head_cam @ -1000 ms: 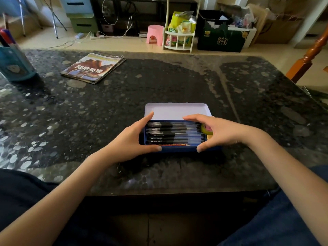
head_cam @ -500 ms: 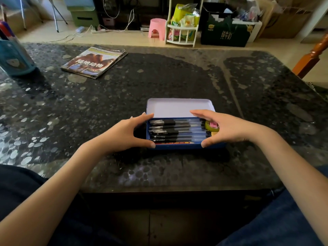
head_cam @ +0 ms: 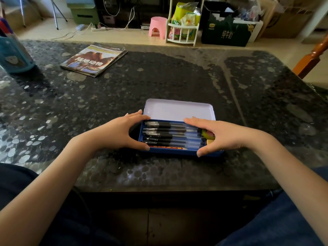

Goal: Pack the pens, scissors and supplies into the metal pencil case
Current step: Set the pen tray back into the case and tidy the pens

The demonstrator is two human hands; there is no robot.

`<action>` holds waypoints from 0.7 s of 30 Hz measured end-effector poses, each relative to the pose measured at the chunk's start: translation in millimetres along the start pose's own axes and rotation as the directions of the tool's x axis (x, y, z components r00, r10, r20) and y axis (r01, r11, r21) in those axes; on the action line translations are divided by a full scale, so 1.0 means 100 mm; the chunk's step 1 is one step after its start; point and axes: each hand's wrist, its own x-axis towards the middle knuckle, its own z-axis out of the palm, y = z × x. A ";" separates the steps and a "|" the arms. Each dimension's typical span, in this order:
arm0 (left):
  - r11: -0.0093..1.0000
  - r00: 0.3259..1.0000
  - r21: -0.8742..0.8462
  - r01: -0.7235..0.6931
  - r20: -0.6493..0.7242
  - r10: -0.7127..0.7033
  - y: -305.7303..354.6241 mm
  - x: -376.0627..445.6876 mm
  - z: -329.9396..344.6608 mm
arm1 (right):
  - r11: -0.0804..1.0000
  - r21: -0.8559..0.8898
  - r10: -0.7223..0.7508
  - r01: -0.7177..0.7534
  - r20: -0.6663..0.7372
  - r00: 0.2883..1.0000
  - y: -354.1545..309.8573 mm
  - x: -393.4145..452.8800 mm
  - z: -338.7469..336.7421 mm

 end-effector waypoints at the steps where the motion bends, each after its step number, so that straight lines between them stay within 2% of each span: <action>1: 1.000 1.000 0.004 0.003 -0.004 -0.003 0.00 0.01 -0.01 | 1.000 -0.018 0.004 -0.004 -0.001 1.000 -0.01 0.01 0.00; 8: 1.000 1.000 -0.025 0.019 -0.008 -0.019 0.01 -0.05 0.02 | 1.000 0.003 0.002 -0.002 -0.020 1.000 -0.10 0.03 -0.03; 11: 0.999 1.000 -0.045 0.006 -0.009 -0.006 0.02 -0.06 0.02 | 0.998 0.045 -0.043 0.052 -0.172 0.984 -0.15 0.06 0.01; 14: 0.992 0.995 -0.110 -0.055 -0.090 0.045 0.02 -0.09 -0.03 | 0.990 -0.110 -0.121 0.087 -0.359 0.925 -0.17 0.09 0.09; 17: 0.993 0.990 -0.068 -0.100 -0.103 0.093 0.03 -0.11 -0.06 | 0.950 -0.307 -0.204 0.063 -0.453 0.868 -0.19 0.11 0.17; 21: 0.993 0.987 -0.007 -0.118 -0.114 0.117 -0.03 -0.11 -0.02 | 0.948 -0.313 -0.223 0.051 -0.545 0.808 -0.22 0.13 0.24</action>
